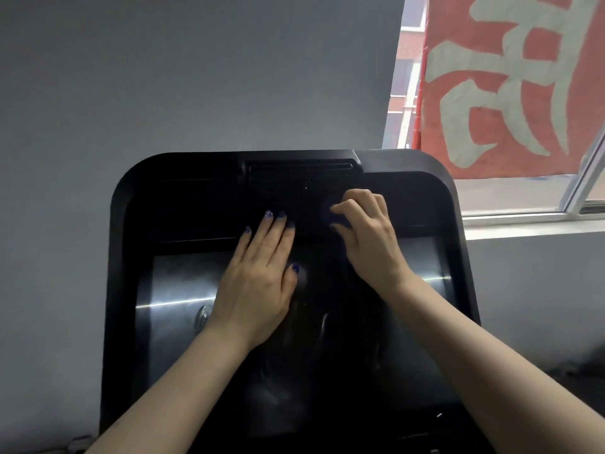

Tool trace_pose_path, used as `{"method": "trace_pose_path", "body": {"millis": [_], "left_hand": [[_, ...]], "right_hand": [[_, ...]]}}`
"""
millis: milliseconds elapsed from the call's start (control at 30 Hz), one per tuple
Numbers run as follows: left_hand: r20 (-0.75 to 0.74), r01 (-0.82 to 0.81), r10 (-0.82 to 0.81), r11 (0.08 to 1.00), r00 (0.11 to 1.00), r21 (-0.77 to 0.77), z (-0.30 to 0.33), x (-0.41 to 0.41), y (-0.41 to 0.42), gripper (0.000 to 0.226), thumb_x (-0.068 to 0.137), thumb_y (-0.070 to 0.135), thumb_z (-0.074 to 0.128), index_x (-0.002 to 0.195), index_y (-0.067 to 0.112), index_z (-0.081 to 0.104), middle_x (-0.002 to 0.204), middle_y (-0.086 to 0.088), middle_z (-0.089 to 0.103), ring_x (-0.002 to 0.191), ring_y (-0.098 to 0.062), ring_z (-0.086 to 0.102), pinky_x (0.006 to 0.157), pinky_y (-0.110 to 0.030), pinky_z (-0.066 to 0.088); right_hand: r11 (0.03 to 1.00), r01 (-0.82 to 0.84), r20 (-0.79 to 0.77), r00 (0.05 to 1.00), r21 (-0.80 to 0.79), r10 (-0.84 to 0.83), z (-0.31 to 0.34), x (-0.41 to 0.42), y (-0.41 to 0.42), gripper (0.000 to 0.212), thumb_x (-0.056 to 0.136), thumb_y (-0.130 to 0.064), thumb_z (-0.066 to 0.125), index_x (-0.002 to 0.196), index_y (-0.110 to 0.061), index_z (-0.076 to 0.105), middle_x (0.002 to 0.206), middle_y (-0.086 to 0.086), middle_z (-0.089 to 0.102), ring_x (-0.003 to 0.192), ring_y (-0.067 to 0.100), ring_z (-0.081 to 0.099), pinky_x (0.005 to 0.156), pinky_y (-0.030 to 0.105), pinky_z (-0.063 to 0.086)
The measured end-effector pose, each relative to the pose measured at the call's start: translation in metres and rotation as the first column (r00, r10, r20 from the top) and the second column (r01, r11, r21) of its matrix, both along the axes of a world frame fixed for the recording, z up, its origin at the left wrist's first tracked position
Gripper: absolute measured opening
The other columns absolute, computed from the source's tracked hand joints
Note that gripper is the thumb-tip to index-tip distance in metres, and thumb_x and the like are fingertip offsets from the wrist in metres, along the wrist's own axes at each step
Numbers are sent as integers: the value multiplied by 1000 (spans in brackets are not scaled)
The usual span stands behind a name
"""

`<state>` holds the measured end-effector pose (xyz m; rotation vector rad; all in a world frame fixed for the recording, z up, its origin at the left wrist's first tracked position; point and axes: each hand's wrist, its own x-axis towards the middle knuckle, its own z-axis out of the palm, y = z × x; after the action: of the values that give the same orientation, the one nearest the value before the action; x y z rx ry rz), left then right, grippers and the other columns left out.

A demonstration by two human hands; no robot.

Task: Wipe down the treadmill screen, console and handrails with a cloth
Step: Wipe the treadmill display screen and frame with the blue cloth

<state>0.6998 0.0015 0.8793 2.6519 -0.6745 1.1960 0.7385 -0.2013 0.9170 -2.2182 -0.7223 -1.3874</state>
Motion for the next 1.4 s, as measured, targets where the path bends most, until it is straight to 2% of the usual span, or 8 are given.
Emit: {"method": "trace_pose_path", "body": {"millis": [133, 267, 467, 633, 833, 1000, 1200, 1400], "left_hand": [[-4, -27, 26, 999, 1000, -32, -1, 3, -5, 55, 98, 28, 37, 146, 2, 43, 157, -13, 36, 148, -23, 28, 122, -39, 17], [-4, -10, 10, 999, 1000, -42, -1, 3, -3, 56, 98, 30, 37, 147, 3, 42, 158, -10, 34, 149, -21, 26, 123, -36, 14], [-4, -26, 26, 999, 1000, -46, -5, 4, -5, 60, 96, 32, 40, 149, 4, 38, 159, -10, 31, 150, -20, 21, 123, -36, 11], [13, -12, 12, 999, 1000, -46, -4, 5, -4, 60, 95, 32, 40, 148, 3, 41, 158, -10, 33, 149, -21, 23, 123, -36, 13], [9, -3, 4, 999, 1000, -54, -2, 5, -2, 59, 95, 31, 41, 147, 4, 42, 157, -10, 35, 148, -21, 26, 123, -34, 12], [-6, 2, -2, 999, 1000, -42, 0, 3, -1, 59, 95, 32, 39, 148, 5, 41, 157, -10, 35, 148, -21, 27, 122, -33, 11], [-23, -10, 10, 1000, 1000, -13, 1, 2, 0, 60, 96, 32, 37, 149, 4, 39, 159, -11, 32, 149, -22, 24, 122, -36, 12], [-23, -7, 6, 1000, 1000, -20, 2, 1, 0, 60, 94, 29, 38, 149, 4, 39, 158, -12, 33, 149, -23, 24, 122, -35, 11]], "right_hand": [[999, -25, -31, 999, -24, 24, -1, -1, -4, 17, 85, -4, 68, 102, 0, 66, 110, 14, 58, 100, 29, 51, 88, 32, 47], [994, -33, -22, 999, -101, 31, -2, -4, -25, 17, 85, -5, 67, 101, 1, 66, 109, 14, 58, 98, 27, 51, 89, 28, 45], [999, 17, -7, 1000, 43, -17, 0, 1, -7, 15, 82, 0, 68, 97, 1, 66, 106, 13, 58, 98, 24, 48, 89, 19, 39], [992, -58, -41, 998, -117, 53, -3, -10, -34, 16, 87, -8, 64, 99, 2, 67, 108, 12, 60, 100, 24, 50, 94, 18, 38], [998, 51, -44, 998, 30, -49, -1, -3, -27, 17, 81, 4, 70, 97, 1, 66, 105, 12, 59, 97, 25, 49, 90, 7, 32], [991, -34, -80, 997, -131, 23, -2, -15, -52, 15, 84, -1, 68, 98, 2, 66, 108, 12, 60, 100, 24, 50, 95, 12, 33], [998, 65, -99, 993, 10, -64, -1, -11, -46, 16, 82, 3, 69, 98, 2, 66, 106, 13, 60, 97, 28, 51, 90, 3, 28], [996, 64, -100, 993, -64, -70, 1, -13, -73, 15, 85, -1, 65, 100, 1, 66, 108, 13, 59, 100, 28, 51, 90, 16, 35]]}}
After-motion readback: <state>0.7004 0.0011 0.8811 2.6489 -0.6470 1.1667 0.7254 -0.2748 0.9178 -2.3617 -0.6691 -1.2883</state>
